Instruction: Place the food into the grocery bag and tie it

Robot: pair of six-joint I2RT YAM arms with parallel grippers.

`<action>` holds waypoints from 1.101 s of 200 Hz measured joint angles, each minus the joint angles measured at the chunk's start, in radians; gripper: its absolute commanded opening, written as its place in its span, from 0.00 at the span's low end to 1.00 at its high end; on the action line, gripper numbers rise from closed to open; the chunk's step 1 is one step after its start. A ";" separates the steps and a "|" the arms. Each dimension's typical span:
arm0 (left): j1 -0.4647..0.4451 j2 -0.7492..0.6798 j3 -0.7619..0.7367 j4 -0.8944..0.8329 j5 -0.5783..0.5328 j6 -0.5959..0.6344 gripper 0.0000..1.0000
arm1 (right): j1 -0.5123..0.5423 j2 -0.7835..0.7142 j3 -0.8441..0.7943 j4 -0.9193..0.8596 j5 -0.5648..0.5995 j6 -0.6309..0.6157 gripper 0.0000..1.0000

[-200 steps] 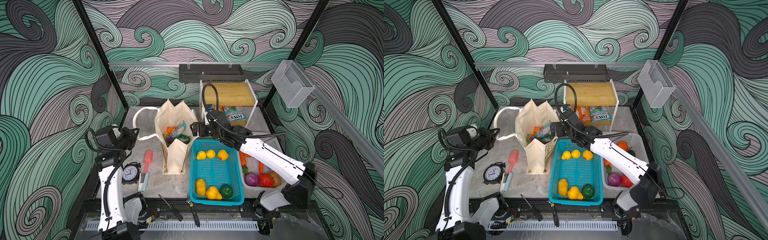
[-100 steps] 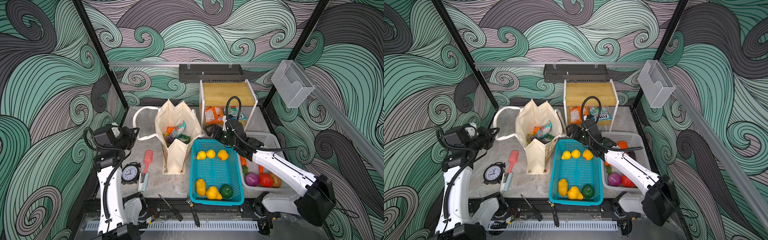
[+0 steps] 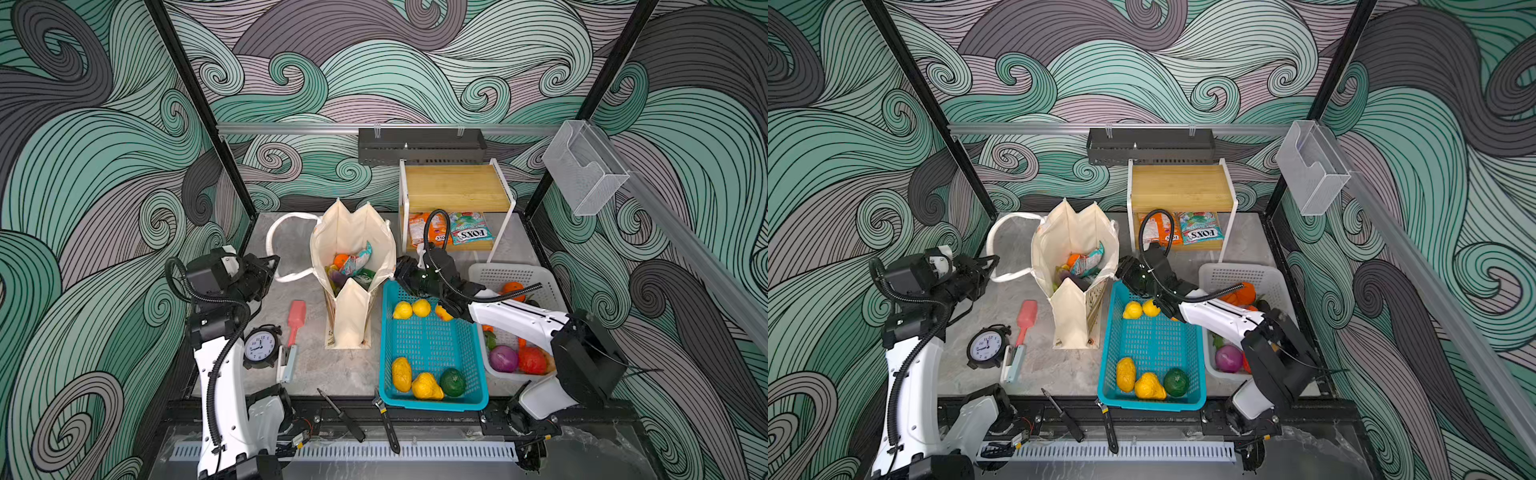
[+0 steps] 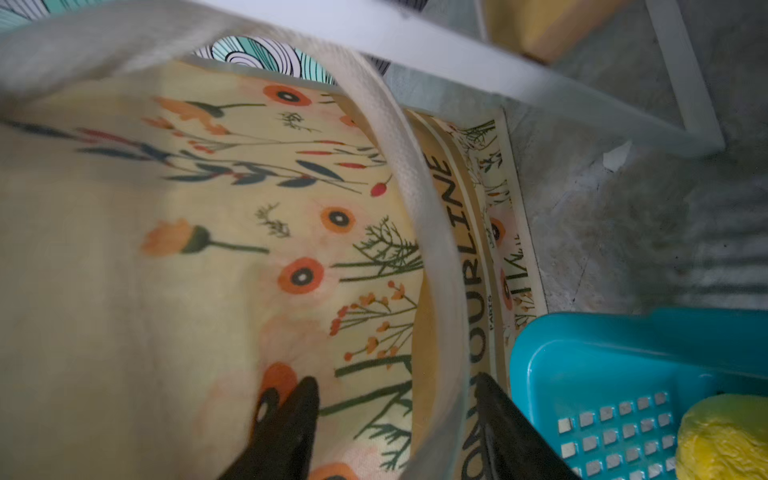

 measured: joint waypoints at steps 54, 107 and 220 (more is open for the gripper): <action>0.000 0.000 0.029 -0.025 0.000 0.000 0.00 | -0.011 -0.044 -0.007 -0.006 0.016 -0.032 0.46; 0.000 -0.002 0.040 -0.042 -0.001 0.001 0.00 | -0.011 0.002 -0.091 0.140 -0.047 0.051 0.61; 0.000 -0.005 0.039 -0.066 -0.018 0.026 0.00 | 0.029 0.146 -0.068 0.340 -0.055 0.160 0.00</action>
